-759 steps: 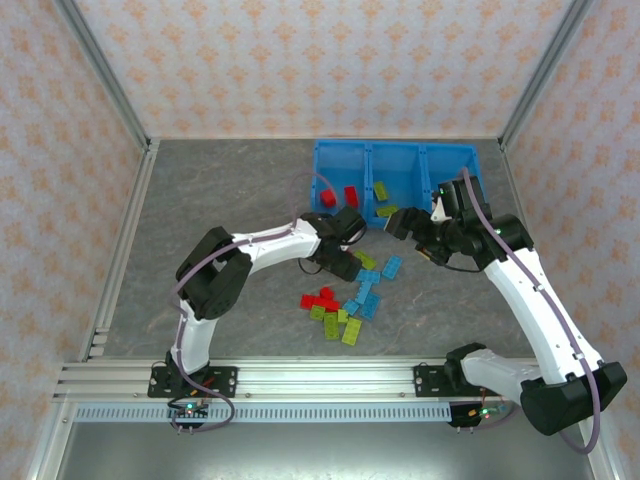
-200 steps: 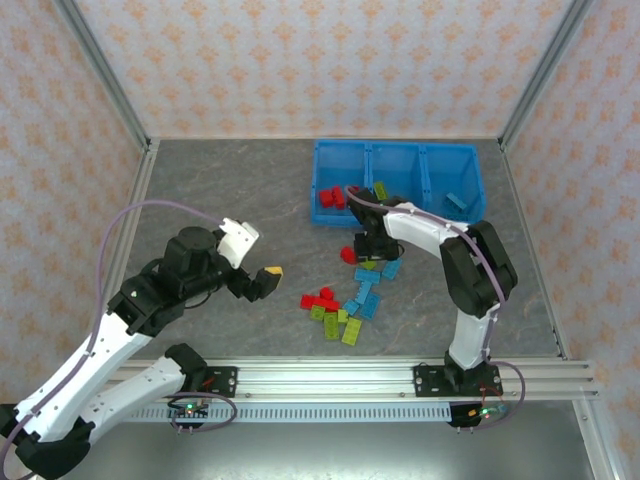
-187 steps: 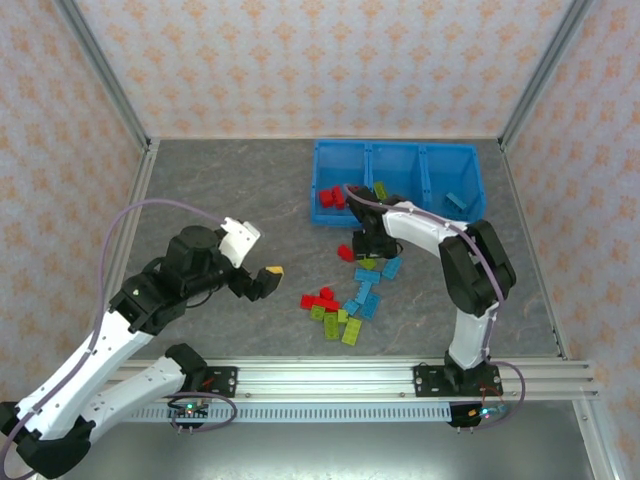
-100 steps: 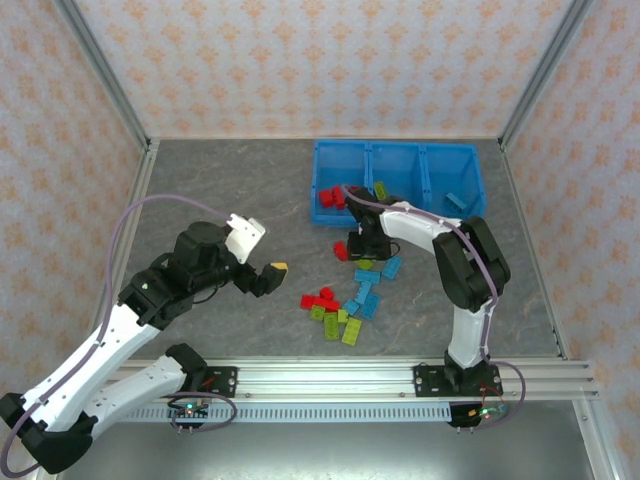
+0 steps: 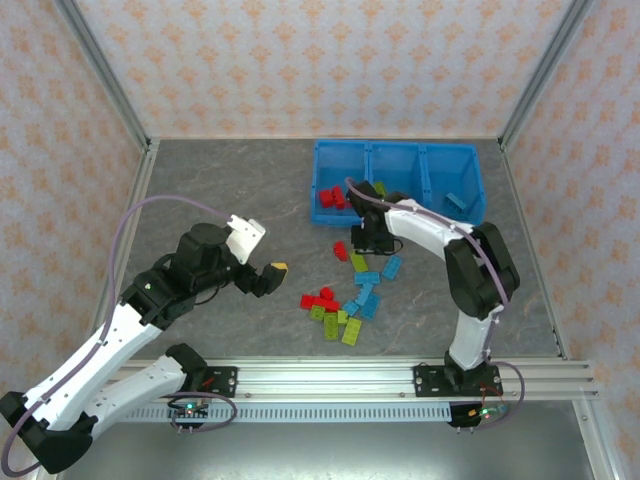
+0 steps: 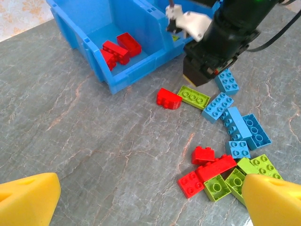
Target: Sort the legos into containers by color
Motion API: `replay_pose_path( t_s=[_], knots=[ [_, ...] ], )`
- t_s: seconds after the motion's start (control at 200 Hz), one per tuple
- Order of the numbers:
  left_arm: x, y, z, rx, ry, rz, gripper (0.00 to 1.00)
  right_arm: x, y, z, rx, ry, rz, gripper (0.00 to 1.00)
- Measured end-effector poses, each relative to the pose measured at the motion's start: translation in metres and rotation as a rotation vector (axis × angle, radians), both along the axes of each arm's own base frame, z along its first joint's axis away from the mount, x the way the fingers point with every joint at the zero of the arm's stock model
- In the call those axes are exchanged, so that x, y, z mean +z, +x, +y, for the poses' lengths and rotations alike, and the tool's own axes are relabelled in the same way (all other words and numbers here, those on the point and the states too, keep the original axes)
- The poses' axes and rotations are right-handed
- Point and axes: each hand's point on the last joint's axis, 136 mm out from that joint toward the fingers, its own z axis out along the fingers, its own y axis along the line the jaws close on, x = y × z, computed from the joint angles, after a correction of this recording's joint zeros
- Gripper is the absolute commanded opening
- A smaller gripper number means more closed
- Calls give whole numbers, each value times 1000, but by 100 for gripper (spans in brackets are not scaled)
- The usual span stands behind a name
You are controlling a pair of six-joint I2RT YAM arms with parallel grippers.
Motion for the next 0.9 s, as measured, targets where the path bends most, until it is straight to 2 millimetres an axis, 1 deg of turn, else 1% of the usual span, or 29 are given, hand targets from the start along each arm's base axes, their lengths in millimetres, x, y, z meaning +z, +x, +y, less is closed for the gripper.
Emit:
replay_pose_path(
  t_s=[0.075, 0.115, 0.195, 0.245, 0.31, 0.37, 0.45, 0.495, 0.545, 0.641, 0.811, 0.896],
  knots=[
    [0, 0, 0, 3, -4, 1, 100, 24, 5, -3, -12, 5, -64, 23],
    [-1, 1, 0, 4, -5, 0, 100, 36, 8, -5, -21, 8, -100, 26],
    [-3, 1, 0, 4, -3, 5, 100, 61, 15, -4, -24, 30, -163, 37],
    [-3, 1, 0, 5, -4, 5, 100, 69, 17, -2, -18, 44, -179, 42],
    [-4, 1, 0, 5, -3, 7, 100, 70, 16, 3, 2, 60, -173, 45],
    [-4, 1, 0, 5, -4, 5, 100, 62, 12, 5, 17, 56, -145, 54],
    [-4, 1, 0, 6, -4, 5, 100, 45, 4, 5, 35, 42, -95, 63],
    [-5, 1, 0, 7, -5, 6, 100, 33, -2, 5, 47, 34, -60, 66],
    [-8, 1, 0, 8, -5, 11, 100, 22, -8, 5, 63, 26, -27, 67],
    [-10, 1, 0, 10, -4, 16, 100, 2, -14, 9, 88, 12, 32, 66],
    [-10, 1, 0, 13, -4, 14, 100, -30, -20, 13, 120, -46, 102, 52],
    [-10, 1, 1, 15, -3, 13, 100, -39, -21, 11, 124, -81, 112, 47]
  ],
)
